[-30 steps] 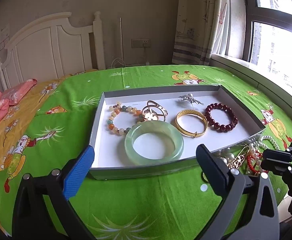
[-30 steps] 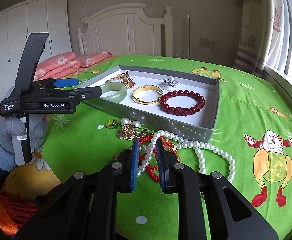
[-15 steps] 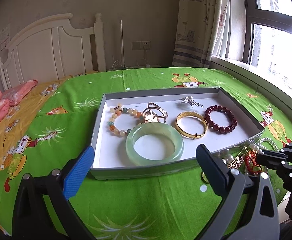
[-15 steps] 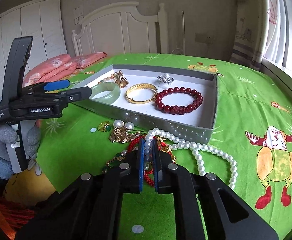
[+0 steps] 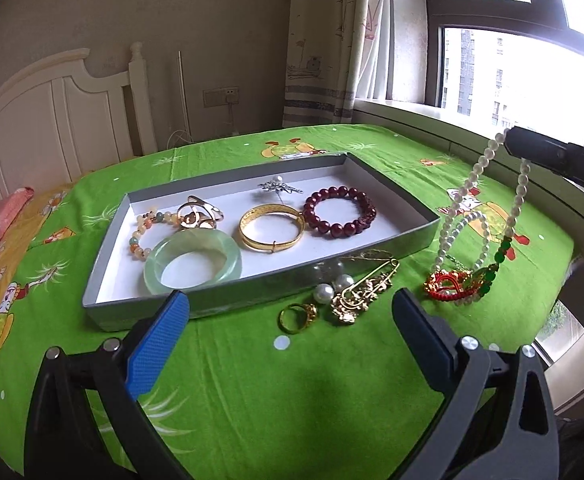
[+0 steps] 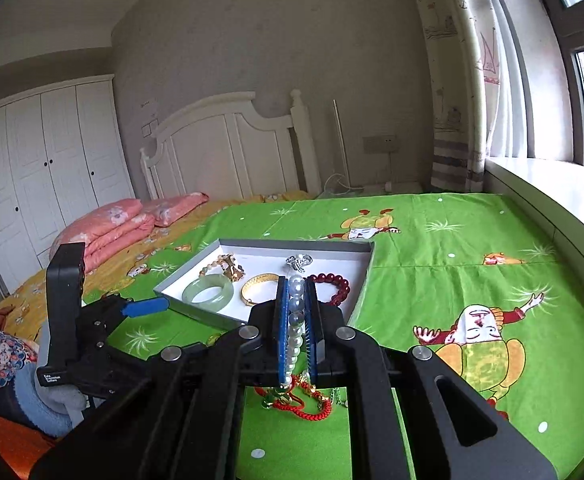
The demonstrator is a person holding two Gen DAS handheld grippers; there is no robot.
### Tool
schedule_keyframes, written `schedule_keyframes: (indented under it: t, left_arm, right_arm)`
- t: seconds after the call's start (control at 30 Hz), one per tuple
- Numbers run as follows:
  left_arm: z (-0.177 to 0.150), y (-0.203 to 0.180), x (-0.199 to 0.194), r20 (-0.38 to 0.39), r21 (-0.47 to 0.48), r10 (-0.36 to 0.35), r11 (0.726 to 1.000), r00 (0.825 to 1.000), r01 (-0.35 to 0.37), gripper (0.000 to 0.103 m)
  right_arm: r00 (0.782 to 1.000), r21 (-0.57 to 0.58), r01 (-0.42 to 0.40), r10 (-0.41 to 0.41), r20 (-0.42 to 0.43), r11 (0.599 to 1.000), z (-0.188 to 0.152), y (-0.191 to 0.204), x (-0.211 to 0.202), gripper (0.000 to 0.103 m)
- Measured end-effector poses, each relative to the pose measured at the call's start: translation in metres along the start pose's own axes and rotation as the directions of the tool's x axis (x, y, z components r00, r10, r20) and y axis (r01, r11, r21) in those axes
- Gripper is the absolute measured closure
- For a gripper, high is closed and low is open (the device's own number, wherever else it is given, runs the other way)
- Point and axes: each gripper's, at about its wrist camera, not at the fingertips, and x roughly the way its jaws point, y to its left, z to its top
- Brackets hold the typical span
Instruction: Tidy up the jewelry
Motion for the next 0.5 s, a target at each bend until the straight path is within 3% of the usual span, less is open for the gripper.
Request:
schedule_keyframes:
  t: [0.13,0.3,0.4,0.5]
  left_arm:
    - [0.004,-0.017,0.001,-0.002,0.007,-0.096,0.995,0.995,0.096,0.004]
    - [0.012,-0.042,0.008,-0.025,0.036,-0.223,0.974,0.975,0.224,0.021]
    - [0.015,-0.065,0.01,-0.035,0.124,-0.333,0.934,0.942,0.335,0.04]
    - [0.012,-0.087,0.011,-0.038,0.227,-0.397,0.89,0.917,0.395,0.04]
  right_arm:
    - [1.0,0.0,0.009,-0.009,0.01,1.0,0.005,-0.006,-0.008,0.094]
    - [1.0,0.007,0.013,-0.013,-0.022,1.0,-0.002,-0.014,-0.002,0.094]
    - [1.0,0.018,0.011,-0.01,-0.029,1.0,-0.005,-0.018,-0.003,0.094]
    - [0.999,0.022,0.019,-0.018,-0.035,1.0,-0.008,-0.021,-0.004,0.094]
